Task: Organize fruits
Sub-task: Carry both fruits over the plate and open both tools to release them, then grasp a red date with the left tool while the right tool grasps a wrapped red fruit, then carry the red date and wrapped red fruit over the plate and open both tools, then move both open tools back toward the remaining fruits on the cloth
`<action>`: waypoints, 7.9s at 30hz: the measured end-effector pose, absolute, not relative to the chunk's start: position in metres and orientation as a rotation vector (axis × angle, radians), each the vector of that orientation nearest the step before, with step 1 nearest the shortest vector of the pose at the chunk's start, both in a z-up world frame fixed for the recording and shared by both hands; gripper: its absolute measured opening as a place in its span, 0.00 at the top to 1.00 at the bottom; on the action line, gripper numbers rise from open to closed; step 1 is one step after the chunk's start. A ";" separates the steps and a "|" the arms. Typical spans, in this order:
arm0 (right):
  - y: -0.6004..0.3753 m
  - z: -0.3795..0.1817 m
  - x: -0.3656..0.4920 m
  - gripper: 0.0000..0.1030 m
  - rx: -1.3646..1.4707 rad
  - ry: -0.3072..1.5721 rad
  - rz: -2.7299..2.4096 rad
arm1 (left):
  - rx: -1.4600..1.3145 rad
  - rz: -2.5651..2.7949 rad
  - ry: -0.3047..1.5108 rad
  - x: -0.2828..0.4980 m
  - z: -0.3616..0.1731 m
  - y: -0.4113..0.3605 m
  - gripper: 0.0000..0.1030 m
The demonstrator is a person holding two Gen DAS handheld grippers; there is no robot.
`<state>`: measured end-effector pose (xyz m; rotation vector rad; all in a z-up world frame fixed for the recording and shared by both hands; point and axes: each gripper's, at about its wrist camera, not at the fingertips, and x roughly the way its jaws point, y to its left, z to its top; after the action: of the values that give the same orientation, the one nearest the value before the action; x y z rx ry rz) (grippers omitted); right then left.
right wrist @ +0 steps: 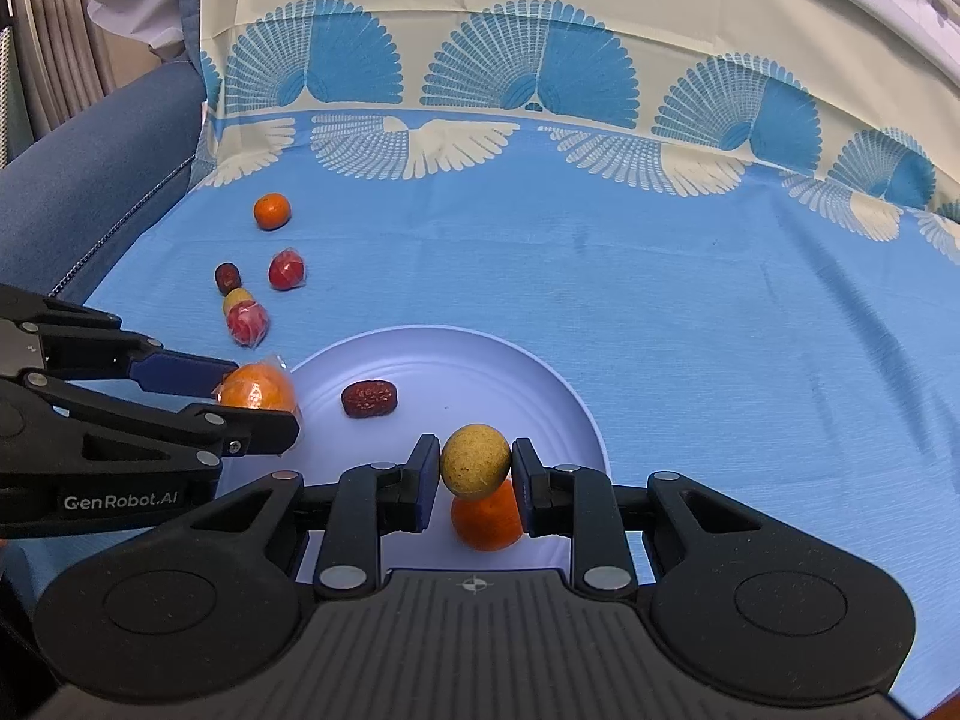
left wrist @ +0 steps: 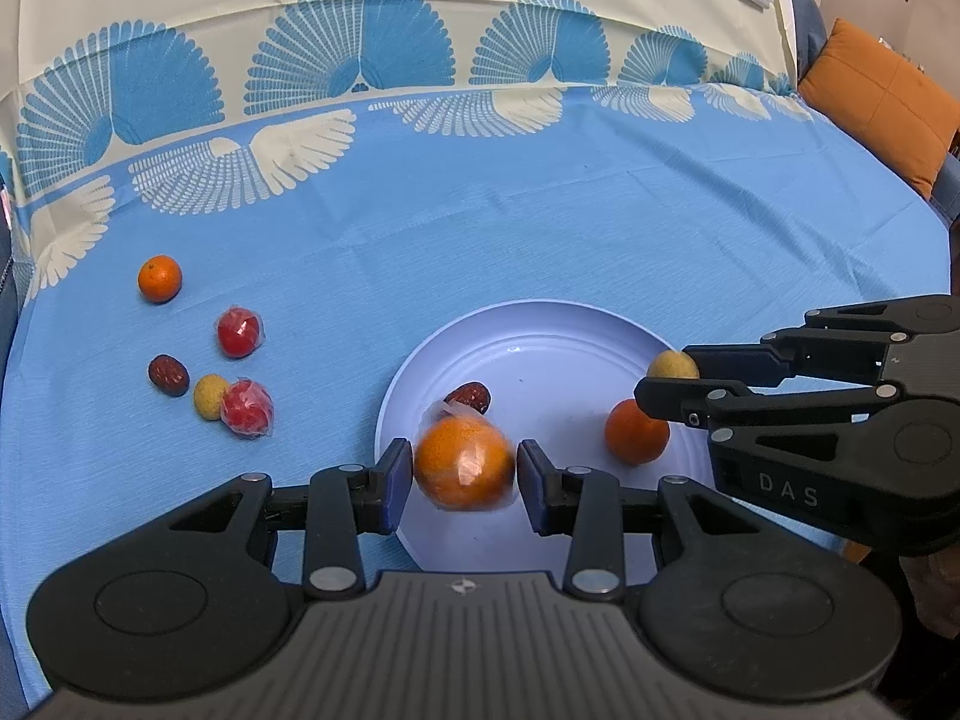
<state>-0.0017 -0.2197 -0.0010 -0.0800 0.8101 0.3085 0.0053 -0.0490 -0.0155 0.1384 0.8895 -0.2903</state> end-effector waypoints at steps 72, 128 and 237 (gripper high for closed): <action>-0.063 -0.022 0.072 0.57 -0.036 0.791 0.545 | -0.417 0.056 0.997 0.120 -0.025 0.151 0.71; -0.216 0.028 -0.005 0.69 -0.054 0.675 0.285 | 0.058 -0.104 0.721 -0.007 0.042 0.014 0.76; -0.211 0.006 0.015 0.55 -0.098 0.732 0.278 | 0.249 -0.321 0.853 0.005 -0.019 -0.062 0.62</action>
<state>0.0150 -0.2108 0.0062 -0.0979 0.7319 0.2782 0.0047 -0.0616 -0.0189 0.2487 0.8530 -0.3210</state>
